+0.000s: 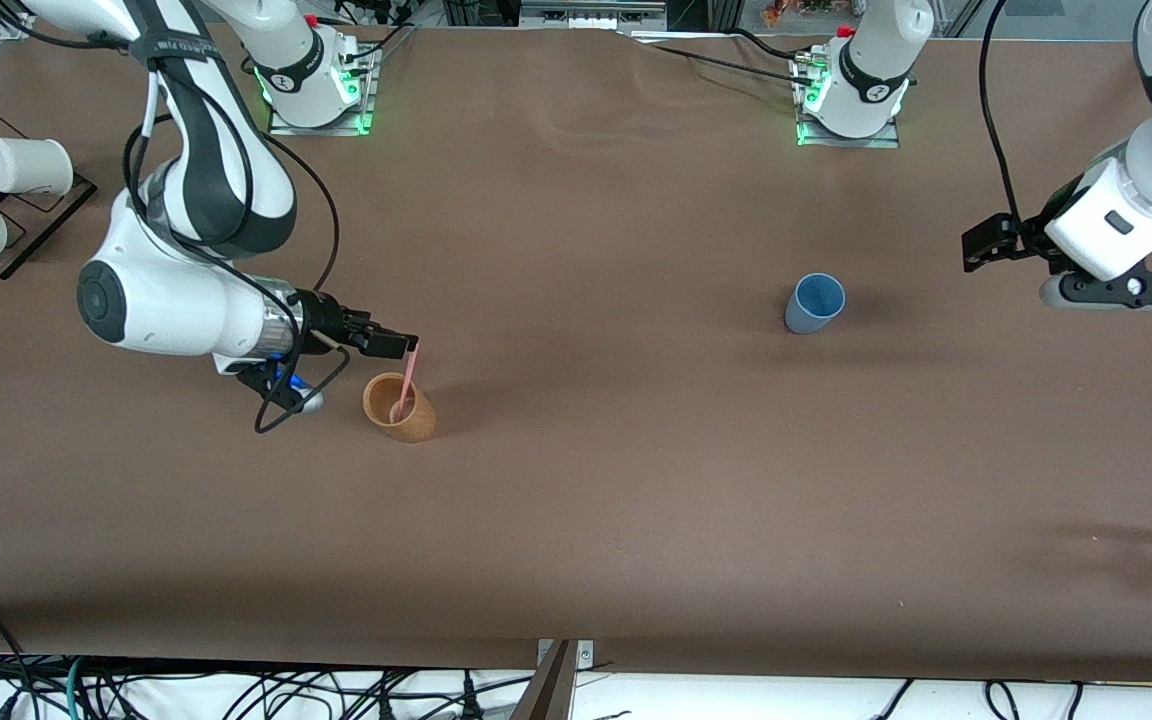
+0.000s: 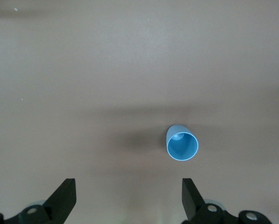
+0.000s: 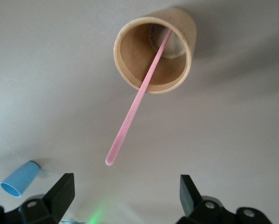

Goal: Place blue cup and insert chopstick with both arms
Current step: 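Reach the right gripper to the pink chopstick while the left gripper approaches the cup, then grasp the chopstick with the right gripper while the left gripper grasps the cup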

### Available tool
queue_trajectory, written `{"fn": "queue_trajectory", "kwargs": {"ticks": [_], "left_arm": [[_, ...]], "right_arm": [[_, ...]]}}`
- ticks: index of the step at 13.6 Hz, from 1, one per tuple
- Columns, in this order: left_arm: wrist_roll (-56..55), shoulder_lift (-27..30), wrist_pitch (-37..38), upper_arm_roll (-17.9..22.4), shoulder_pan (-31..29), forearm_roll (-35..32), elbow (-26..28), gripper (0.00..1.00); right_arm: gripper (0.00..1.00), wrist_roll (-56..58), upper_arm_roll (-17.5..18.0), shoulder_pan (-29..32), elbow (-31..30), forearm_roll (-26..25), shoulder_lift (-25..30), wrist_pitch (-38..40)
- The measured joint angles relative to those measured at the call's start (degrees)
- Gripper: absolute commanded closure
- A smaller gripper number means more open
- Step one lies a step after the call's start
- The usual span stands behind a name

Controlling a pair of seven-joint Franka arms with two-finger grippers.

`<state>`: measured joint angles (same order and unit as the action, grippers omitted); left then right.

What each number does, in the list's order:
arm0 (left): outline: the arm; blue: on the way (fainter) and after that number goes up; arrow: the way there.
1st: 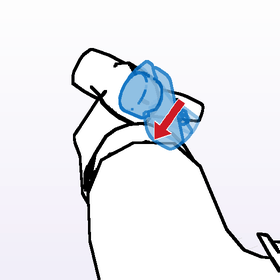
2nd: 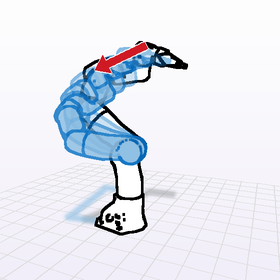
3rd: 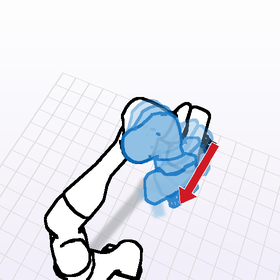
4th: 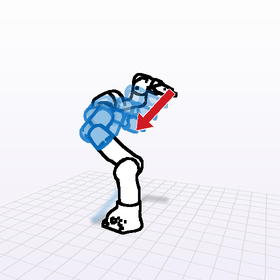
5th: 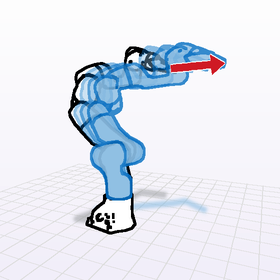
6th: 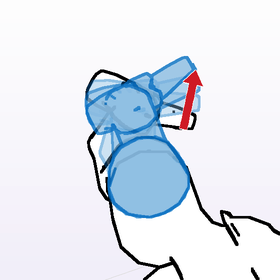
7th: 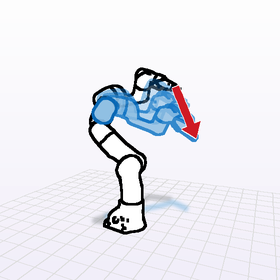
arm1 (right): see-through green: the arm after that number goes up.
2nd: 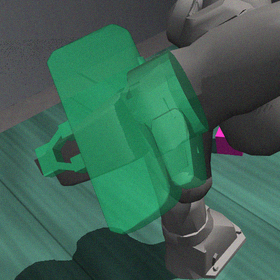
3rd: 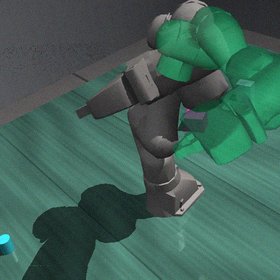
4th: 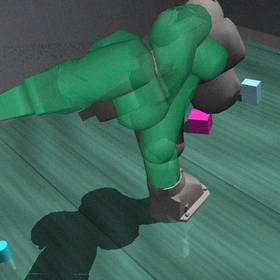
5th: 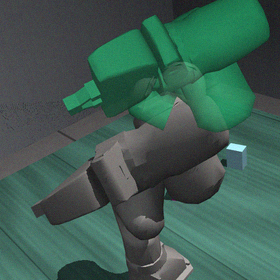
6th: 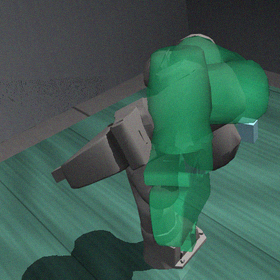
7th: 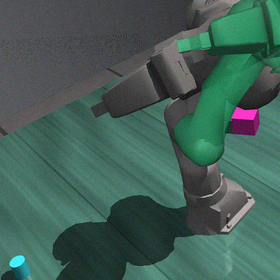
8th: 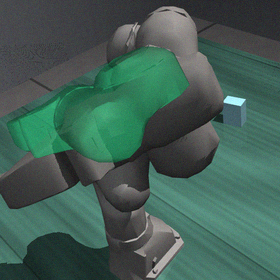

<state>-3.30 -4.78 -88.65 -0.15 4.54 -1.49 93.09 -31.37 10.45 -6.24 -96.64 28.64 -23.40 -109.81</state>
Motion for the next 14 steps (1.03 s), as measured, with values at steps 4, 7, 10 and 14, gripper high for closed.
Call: {"fn": "queue_trajectory", "kwargs": {"ticks": [4,7,10,14], "left_arm": [[0.2,-3.8,-2.2,-0.1,0.2,0.0,1.4,0.00],[0.3,-4.0,-2.6,-0.5,0.3,0.0,1.6,0.00],[0.3,-3.6,-5.5,-1.5,0.3,0.0,4.6,0.00],[0.3,-2.2,-16.8,-4.3,0.3,0.0,16.9,0.00]], "right_arm": [[0.01,-0.4,-0.2,0.5,0.0,2.7,-1.3,-2.4],[0.01,-0.4,-0.3,0.9,0.0,5.2,-3.2,-4.8],[0.16,-0.4,-0.2,0.4,0.0,5.4,-5.3,-7.9],[0.48,-0.4,-0.2,0.1,0.0,5.7,-6.1,-8.8]]}}
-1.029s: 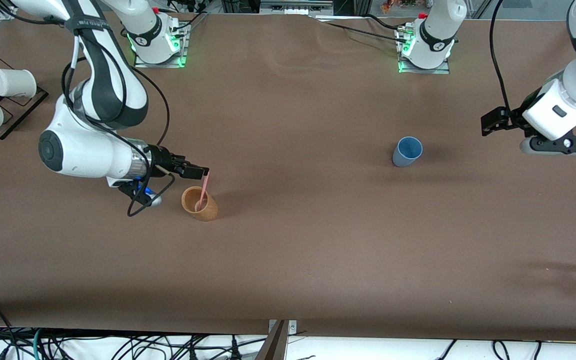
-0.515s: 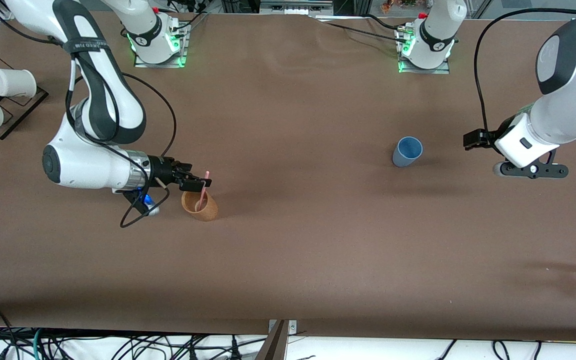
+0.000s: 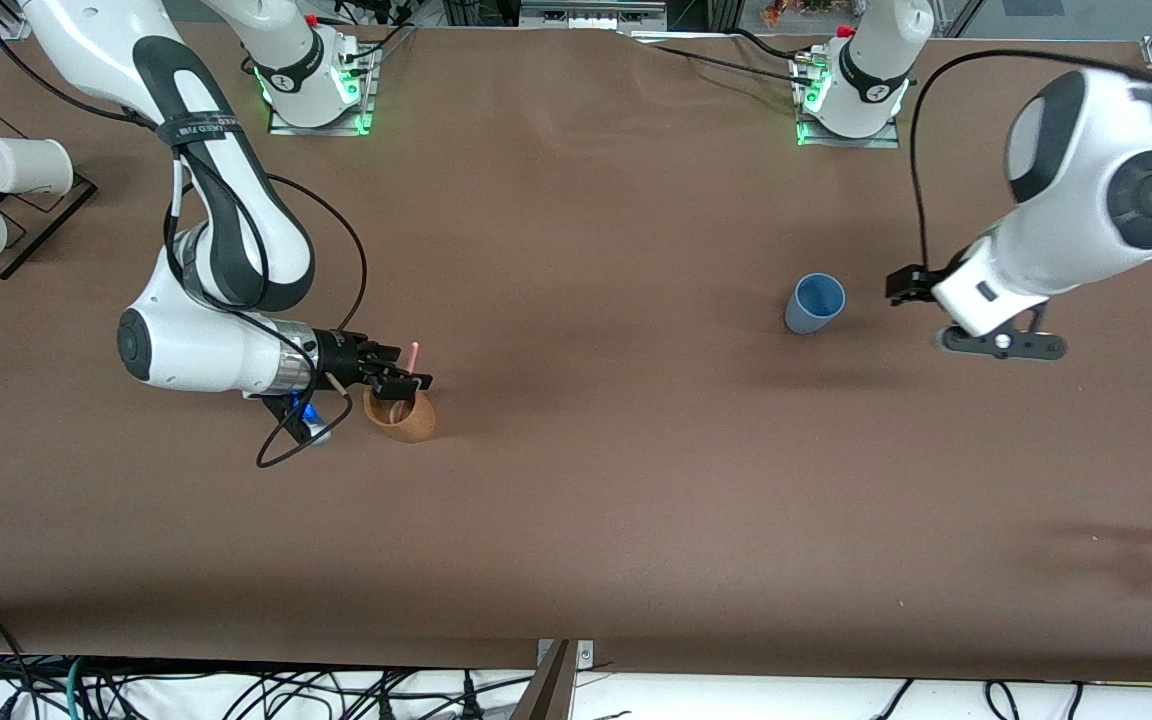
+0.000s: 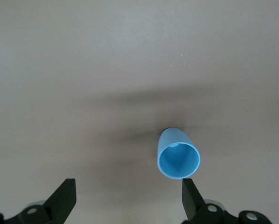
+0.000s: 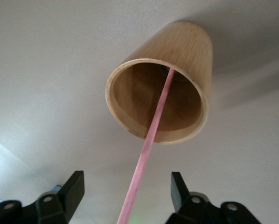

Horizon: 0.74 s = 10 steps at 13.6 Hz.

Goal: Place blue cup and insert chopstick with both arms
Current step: 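Grasp the chopstick with the right gripper while the left gripper grasps the cup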

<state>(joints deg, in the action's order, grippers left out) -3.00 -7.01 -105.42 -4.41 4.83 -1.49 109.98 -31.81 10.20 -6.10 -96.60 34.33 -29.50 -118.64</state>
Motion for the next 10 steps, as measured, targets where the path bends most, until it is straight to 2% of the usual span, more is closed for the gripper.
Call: {"fn": "queue_trajectory", "kwargs": {"ticks": [4,6,7,8,9,10], "left_arm": [[1.2,0.2,-16.6,-1.7,0.0,0.0,14.5,0.01],[4.3,0.2,-21.6,-1.5,-0.3,0.0,19.1,0.09],[5.2,0.2,-22.0,-1.5,-0.4,0.0,19.8,0.11],[5.7,0.2,-22.0,-1.5,-0.4,0.0,20.4,0.22],[5.7,0.1,-22.0,-1.6,-0.3,0.0,21.1,0.37],[5.8,-0.1,-22.1,-1.6,-0.3,0.0,21.8,0.60]], "right_arm": [[0.79,0.0,0.1,-0.1,0.1,1.6,0.0,0.0],[0.92,0.0,0.2,-0.1,0.2,1.7,0.1,0.0],[0.94,0.0,0.2,-0.2,0.2,1.7,0.1,0.1],[0.96,0.0,0.2,-0.2,0.2,1.7,0.1,0.1],[0.97,0.0,0.2,-0.2,0.3,1.7,0.2,0.1],[0.98,0.0,0.2,-0.2,0.4,1.8,0.2,0.1]]}}
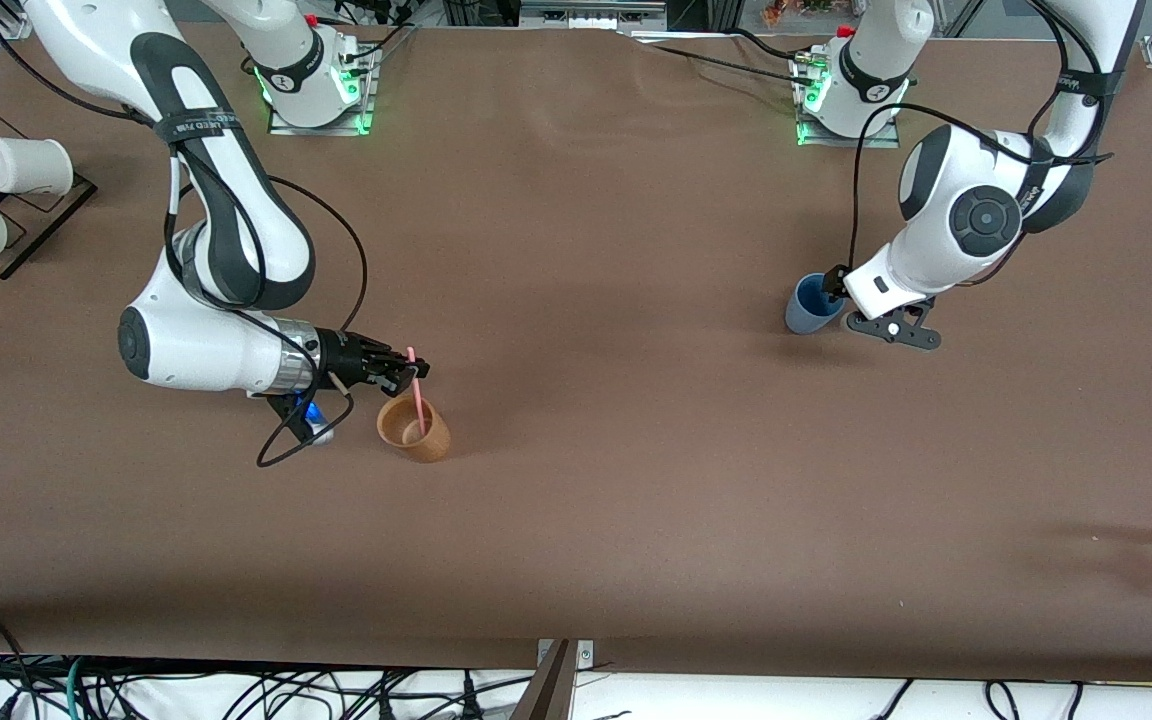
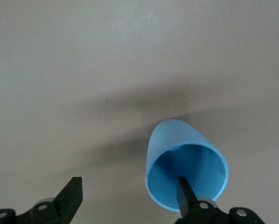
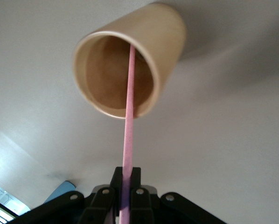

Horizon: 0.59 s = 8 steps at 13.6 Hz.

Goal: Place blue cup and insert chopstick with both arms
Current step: 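Grasp the chopstick with the right gripper while the left gripper grasps the cup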

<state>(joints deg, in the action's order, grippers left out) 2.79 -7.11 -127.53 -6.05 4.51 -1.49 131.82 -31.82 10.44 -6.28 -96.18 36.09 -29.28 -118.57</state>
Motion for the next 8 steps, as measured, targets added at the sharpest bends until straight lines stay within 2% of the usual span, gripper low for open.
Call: {"fn": "queue_trajectory", "kwargs": {"ticks": [1,3,4,5,8], "left_arm": [[0.2,-0.4,-0.5,0.0,0.0,0.0,0.7,0.75],[0.6,-1.2,-1.1,-0.1,0.1,0.0,1.3,0.77],[0.7,-1.7,-1.6,-0.1,0.1,0.0,1.4,0.85],[0.7,-2.5,-2.6,-0.2,0.2,0.0,1.6,1.00],[1.2,-4.8,-4.0,-1.4,0.3,0.0,1.2,1.00]], "right_arm": [[0.98,0.0,0.0,0.0,0.1,0.0,0.2,0.2],[0.98,0.0,0.0,0.0,0.4,0.2,0.7,1.0],[0.98,0.0,0.0,0.0,0.5,0.5,1.0,1.3],[0.98,0.0,0.0,0.0,0.5,0.8,1.3,1.4],[0.98,-0.1,-0.1,0.2,0.8,1.2,2.3,3.5]]}}
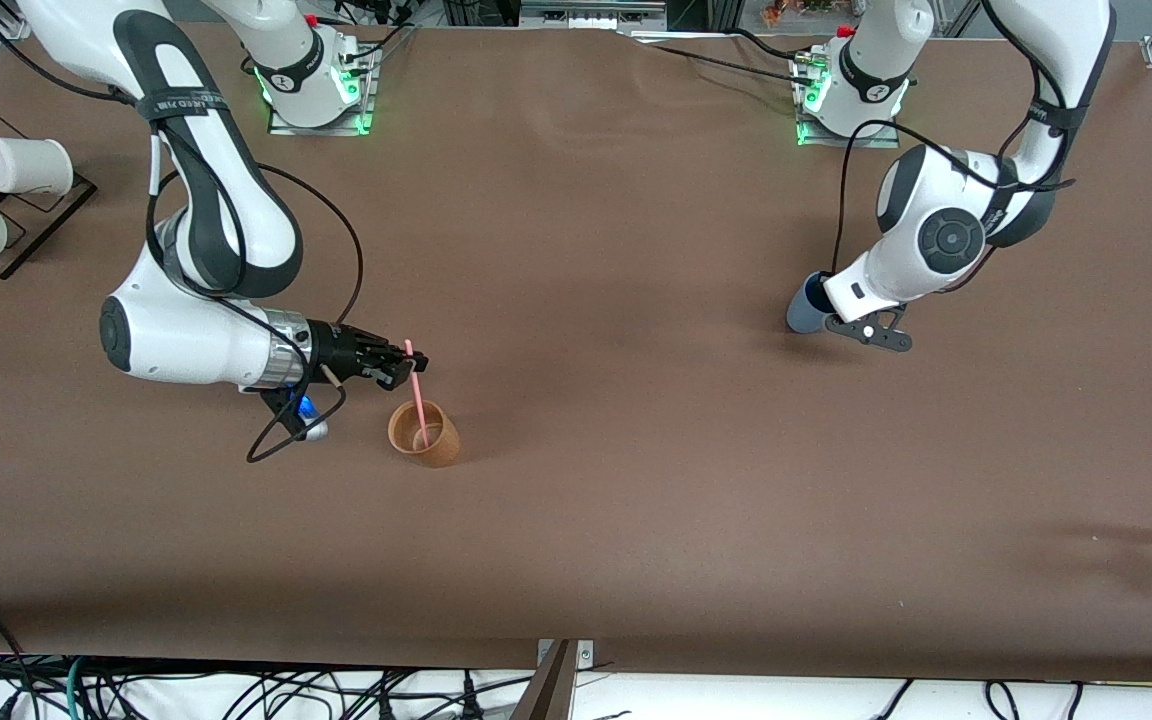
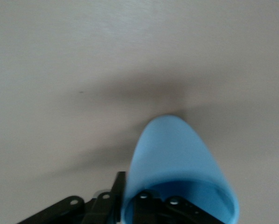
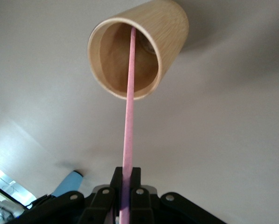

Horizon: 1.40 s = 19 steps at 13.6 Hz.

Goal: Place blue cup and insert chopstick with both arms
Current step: 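Grasp the chopstick with the right gripper while the left gripper grasps the cup, then lift the chopstick with the right gripper while the left gripper places the cup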

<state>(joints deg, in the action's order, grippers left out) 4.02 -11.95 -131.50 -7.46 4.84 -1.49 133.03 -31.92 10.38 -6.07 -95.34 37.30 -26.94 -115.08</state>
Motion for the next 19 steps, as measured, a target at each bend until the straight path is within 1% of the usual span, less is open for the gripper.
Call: {"fn": "queue_trajectory", "kwargs": {"ticks": [2,4,6,8,9,11,13,14,16,18,19], "left_arm": [[0.0,-0.2,1.3,-1.7,0.4,0.0,-1.2,1.00],[0.0,-0.2,3.1,-2.4,0.5,0.3,-3.2,1.00],[-1.6,-0.2,7.6,-5.2,0.6,4.0,-7.8,1.00],[-9.5,-0.4,11.8,-9.6,1.9,5.8,-13.3,1.00],[-15.2,-1.0,12.6,-11.6,3.9,5.9,-15.7,1.00],[-26.0,-4.4,12.8,-13.0,10.2,6.0,-20.3,1.00],[-35.1,-10.0,12.5,-13.0,16.1,6.0,-25.6,1.00],[-37.8,-13.2,12.3,-12.9,18.3,6.0,-28.5,1.00],[-39.7,-18.5,10.3,-12.8,20.2,6.0,-32.9,1.00],[-39.6,-21.5,8.2,-12.4,20.1,5.3,-34.3,1.00],[-39.6,-22.2,7.9,-12.2,20.1,3.9,-34.7,0.68]], "right_arm": [[0.98,-1.4,-0.1,0.3,0.8,0.1,1.3,3.2],[0.98,-3.6,-0.1,0.8,1.9,1.5,3.0,7.0],[0.98,-5.2,-0.1,1.3,3.2,3.9,4.8,11.0],[0.98,-7.4,-0.2,1.9,4.4,5.3,6.2,14.1],[0.98,-8.7,-0.2,2.2,4.9,5.6,6.9,15.2],[0.97,-11.2,-0.2,2.3,5.4,6.7,8.0,16.4],[0.97,-13.7,0.0,2.2,5.4,8.5,8.8,16.8],[0.97,-14.8,0.1,2.2,5.6,9.3,8.9,16.8],[0.97,-16.4,0.3,1.9,6.0,9.8,8.9,16.8],[0.97,-16.8,0.4,1.8,6.1,9.8,8.8,16.7],[0.97,-16.9,0.4,1.7,6.1,9.8,8.6,16.7]]}}
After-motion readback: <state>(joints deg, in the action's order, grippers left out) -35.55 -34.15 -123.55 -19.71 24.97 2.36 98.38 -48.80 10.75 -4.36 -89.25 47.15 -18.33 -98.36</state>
